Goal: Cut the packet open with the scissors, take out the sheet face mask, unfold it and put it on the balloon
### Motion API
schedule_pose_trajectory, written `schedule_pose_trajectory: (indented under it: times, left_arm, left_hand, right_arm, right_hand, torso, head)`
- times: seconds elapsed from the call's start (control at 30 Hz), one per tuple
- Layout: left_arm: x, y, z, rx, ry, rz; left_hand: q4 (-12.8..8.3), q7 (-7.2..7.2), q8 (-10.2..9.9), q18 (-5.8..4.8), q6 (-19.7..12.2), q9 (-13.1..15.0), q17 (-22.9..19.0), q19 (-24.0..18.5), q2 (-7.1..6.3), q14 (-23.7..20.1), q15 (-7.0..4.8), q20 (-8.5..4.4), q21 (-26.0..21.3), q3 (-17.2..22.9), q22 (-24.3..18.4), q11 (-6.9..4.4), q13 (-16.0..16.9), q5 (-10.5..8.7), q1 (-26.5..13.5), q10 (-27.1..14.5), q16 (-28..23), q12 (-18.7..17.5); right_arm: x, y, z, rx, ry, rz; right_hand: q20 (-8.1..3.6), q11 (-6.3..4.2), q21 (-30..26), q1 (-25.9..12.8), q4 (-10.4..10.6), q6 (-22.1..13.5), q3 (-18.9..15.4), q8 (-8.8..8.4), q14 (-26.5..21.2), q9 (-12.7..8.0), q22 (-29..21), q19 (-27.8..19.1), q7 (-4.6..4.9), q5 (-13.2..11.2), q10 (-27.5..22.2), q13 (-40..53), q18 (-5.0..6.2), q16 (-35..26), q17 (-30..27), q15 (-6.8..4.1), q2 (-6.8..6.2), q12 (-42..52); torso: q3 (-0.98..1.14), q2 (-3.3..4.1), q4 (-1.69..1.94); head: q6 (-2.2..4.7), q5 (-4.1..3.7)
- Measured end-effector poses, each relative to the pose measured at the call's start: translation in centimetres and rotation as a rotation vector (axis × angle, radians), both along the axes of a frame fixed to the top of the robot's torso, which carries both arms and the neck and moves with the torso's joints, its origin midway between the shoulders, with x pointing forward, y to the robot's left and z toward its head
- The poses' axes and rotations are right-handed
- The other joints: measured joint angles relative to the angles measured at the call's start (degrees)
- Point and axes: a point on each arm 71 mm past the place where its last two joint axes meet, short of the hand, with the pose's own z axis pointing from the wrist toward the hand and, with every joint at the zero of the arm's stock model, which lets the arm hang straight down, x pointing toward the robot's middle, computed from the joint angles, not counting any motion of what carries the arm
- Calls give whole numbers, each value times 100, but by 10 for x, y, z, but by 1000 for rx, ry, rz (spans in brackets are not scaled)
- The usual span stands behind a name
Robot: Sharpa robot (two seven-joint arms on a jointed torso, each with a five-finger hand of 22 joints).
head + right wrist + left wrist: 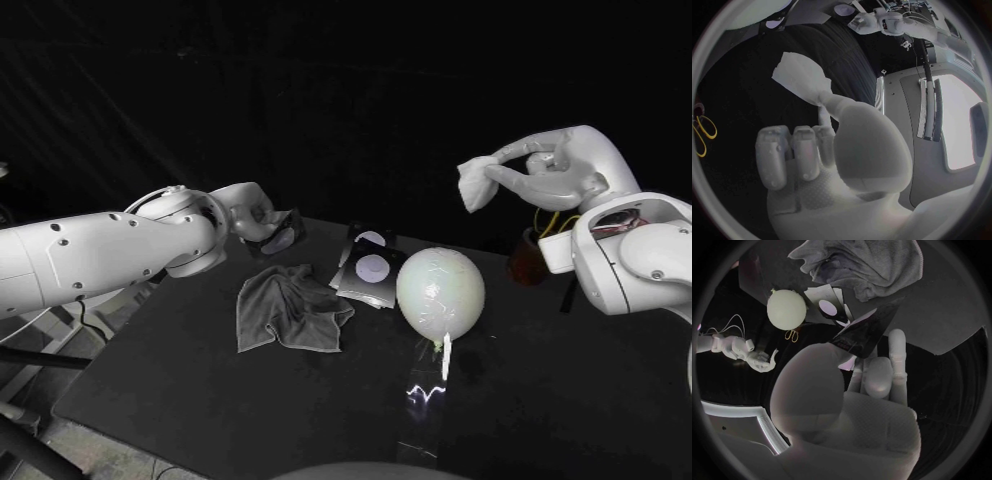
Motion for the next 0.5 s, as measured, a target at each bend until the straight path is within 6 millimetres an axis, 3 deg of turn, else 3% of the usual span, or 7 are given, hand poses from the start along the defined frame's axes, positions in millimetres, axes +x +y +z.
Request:
schedule_pose_trajectory:
  times: [0.23,0.37,0.47,0.5]
  left_arm:
    - [-10,-7,-17,59,2,-28]
    - [-17,-14,-28,71,12,-53]
    - [-23,-21,-35,73,24,-74]
    - [-25,-24,-37,72,28,-83]
  left_hand:
    - [48,-1,0,17,-1,0,-174,-11,-44,-31,-30,-11,0,48,-12,0,-28,0,-18,0,-103,0]
    - [33,0,33,16,-3,0,-288,-21,-166,-94,-30,-20,0,94,-13,0,-47,0,46,0,-156,-28]
    - [-29,31,86,15,-34,1,-379,-56,-347,-133,1,-9,-6,27,-20,-14,-61,4,34,-13,-211,-62]
    - [-14,31,125,15,-33,183,-437,-89,-423,-173,6,2,-32,-52,-31,-34,-68,4,4,-16,-245,-67]
  right_arm:
    - [-2,0,-10,-4,27,8]
    - [-3,1,-13,-7,39,13]
    - [-3,1,-14,-8,44,16]
    - [-4,1,-15,-9,46,16]
  right_hand:
    - [1,0,-1,0,0,-16,0,-1,0,1,-3,-2,-1,0,0,-1,0,-3,-1,0,0,-1]
    - [9,0,-1,0,0,-18,-1,-5,0,0,-3,-10,0,-1,0,-3,0,-4,-5,0,0,-1]
    - [9,0,-2,0,1,-19,-1,3,0,0,-2,-10,0,-1,0,-5,0,-5,-5,0,0,-2]
    - [9,0,-5,0,1,-20,-1,19,0,0,-1,-10,0,-1,0,-5,0,-5,-5,0,-1,-2]
  torso:
    - [2,-1,8]
    - [4,0,10]
    - [4,0,5]
    - [3,0,4]
  head:
    - [-99,196]
    - [-129,241]
    - [-140,251]
    - [-144,251]
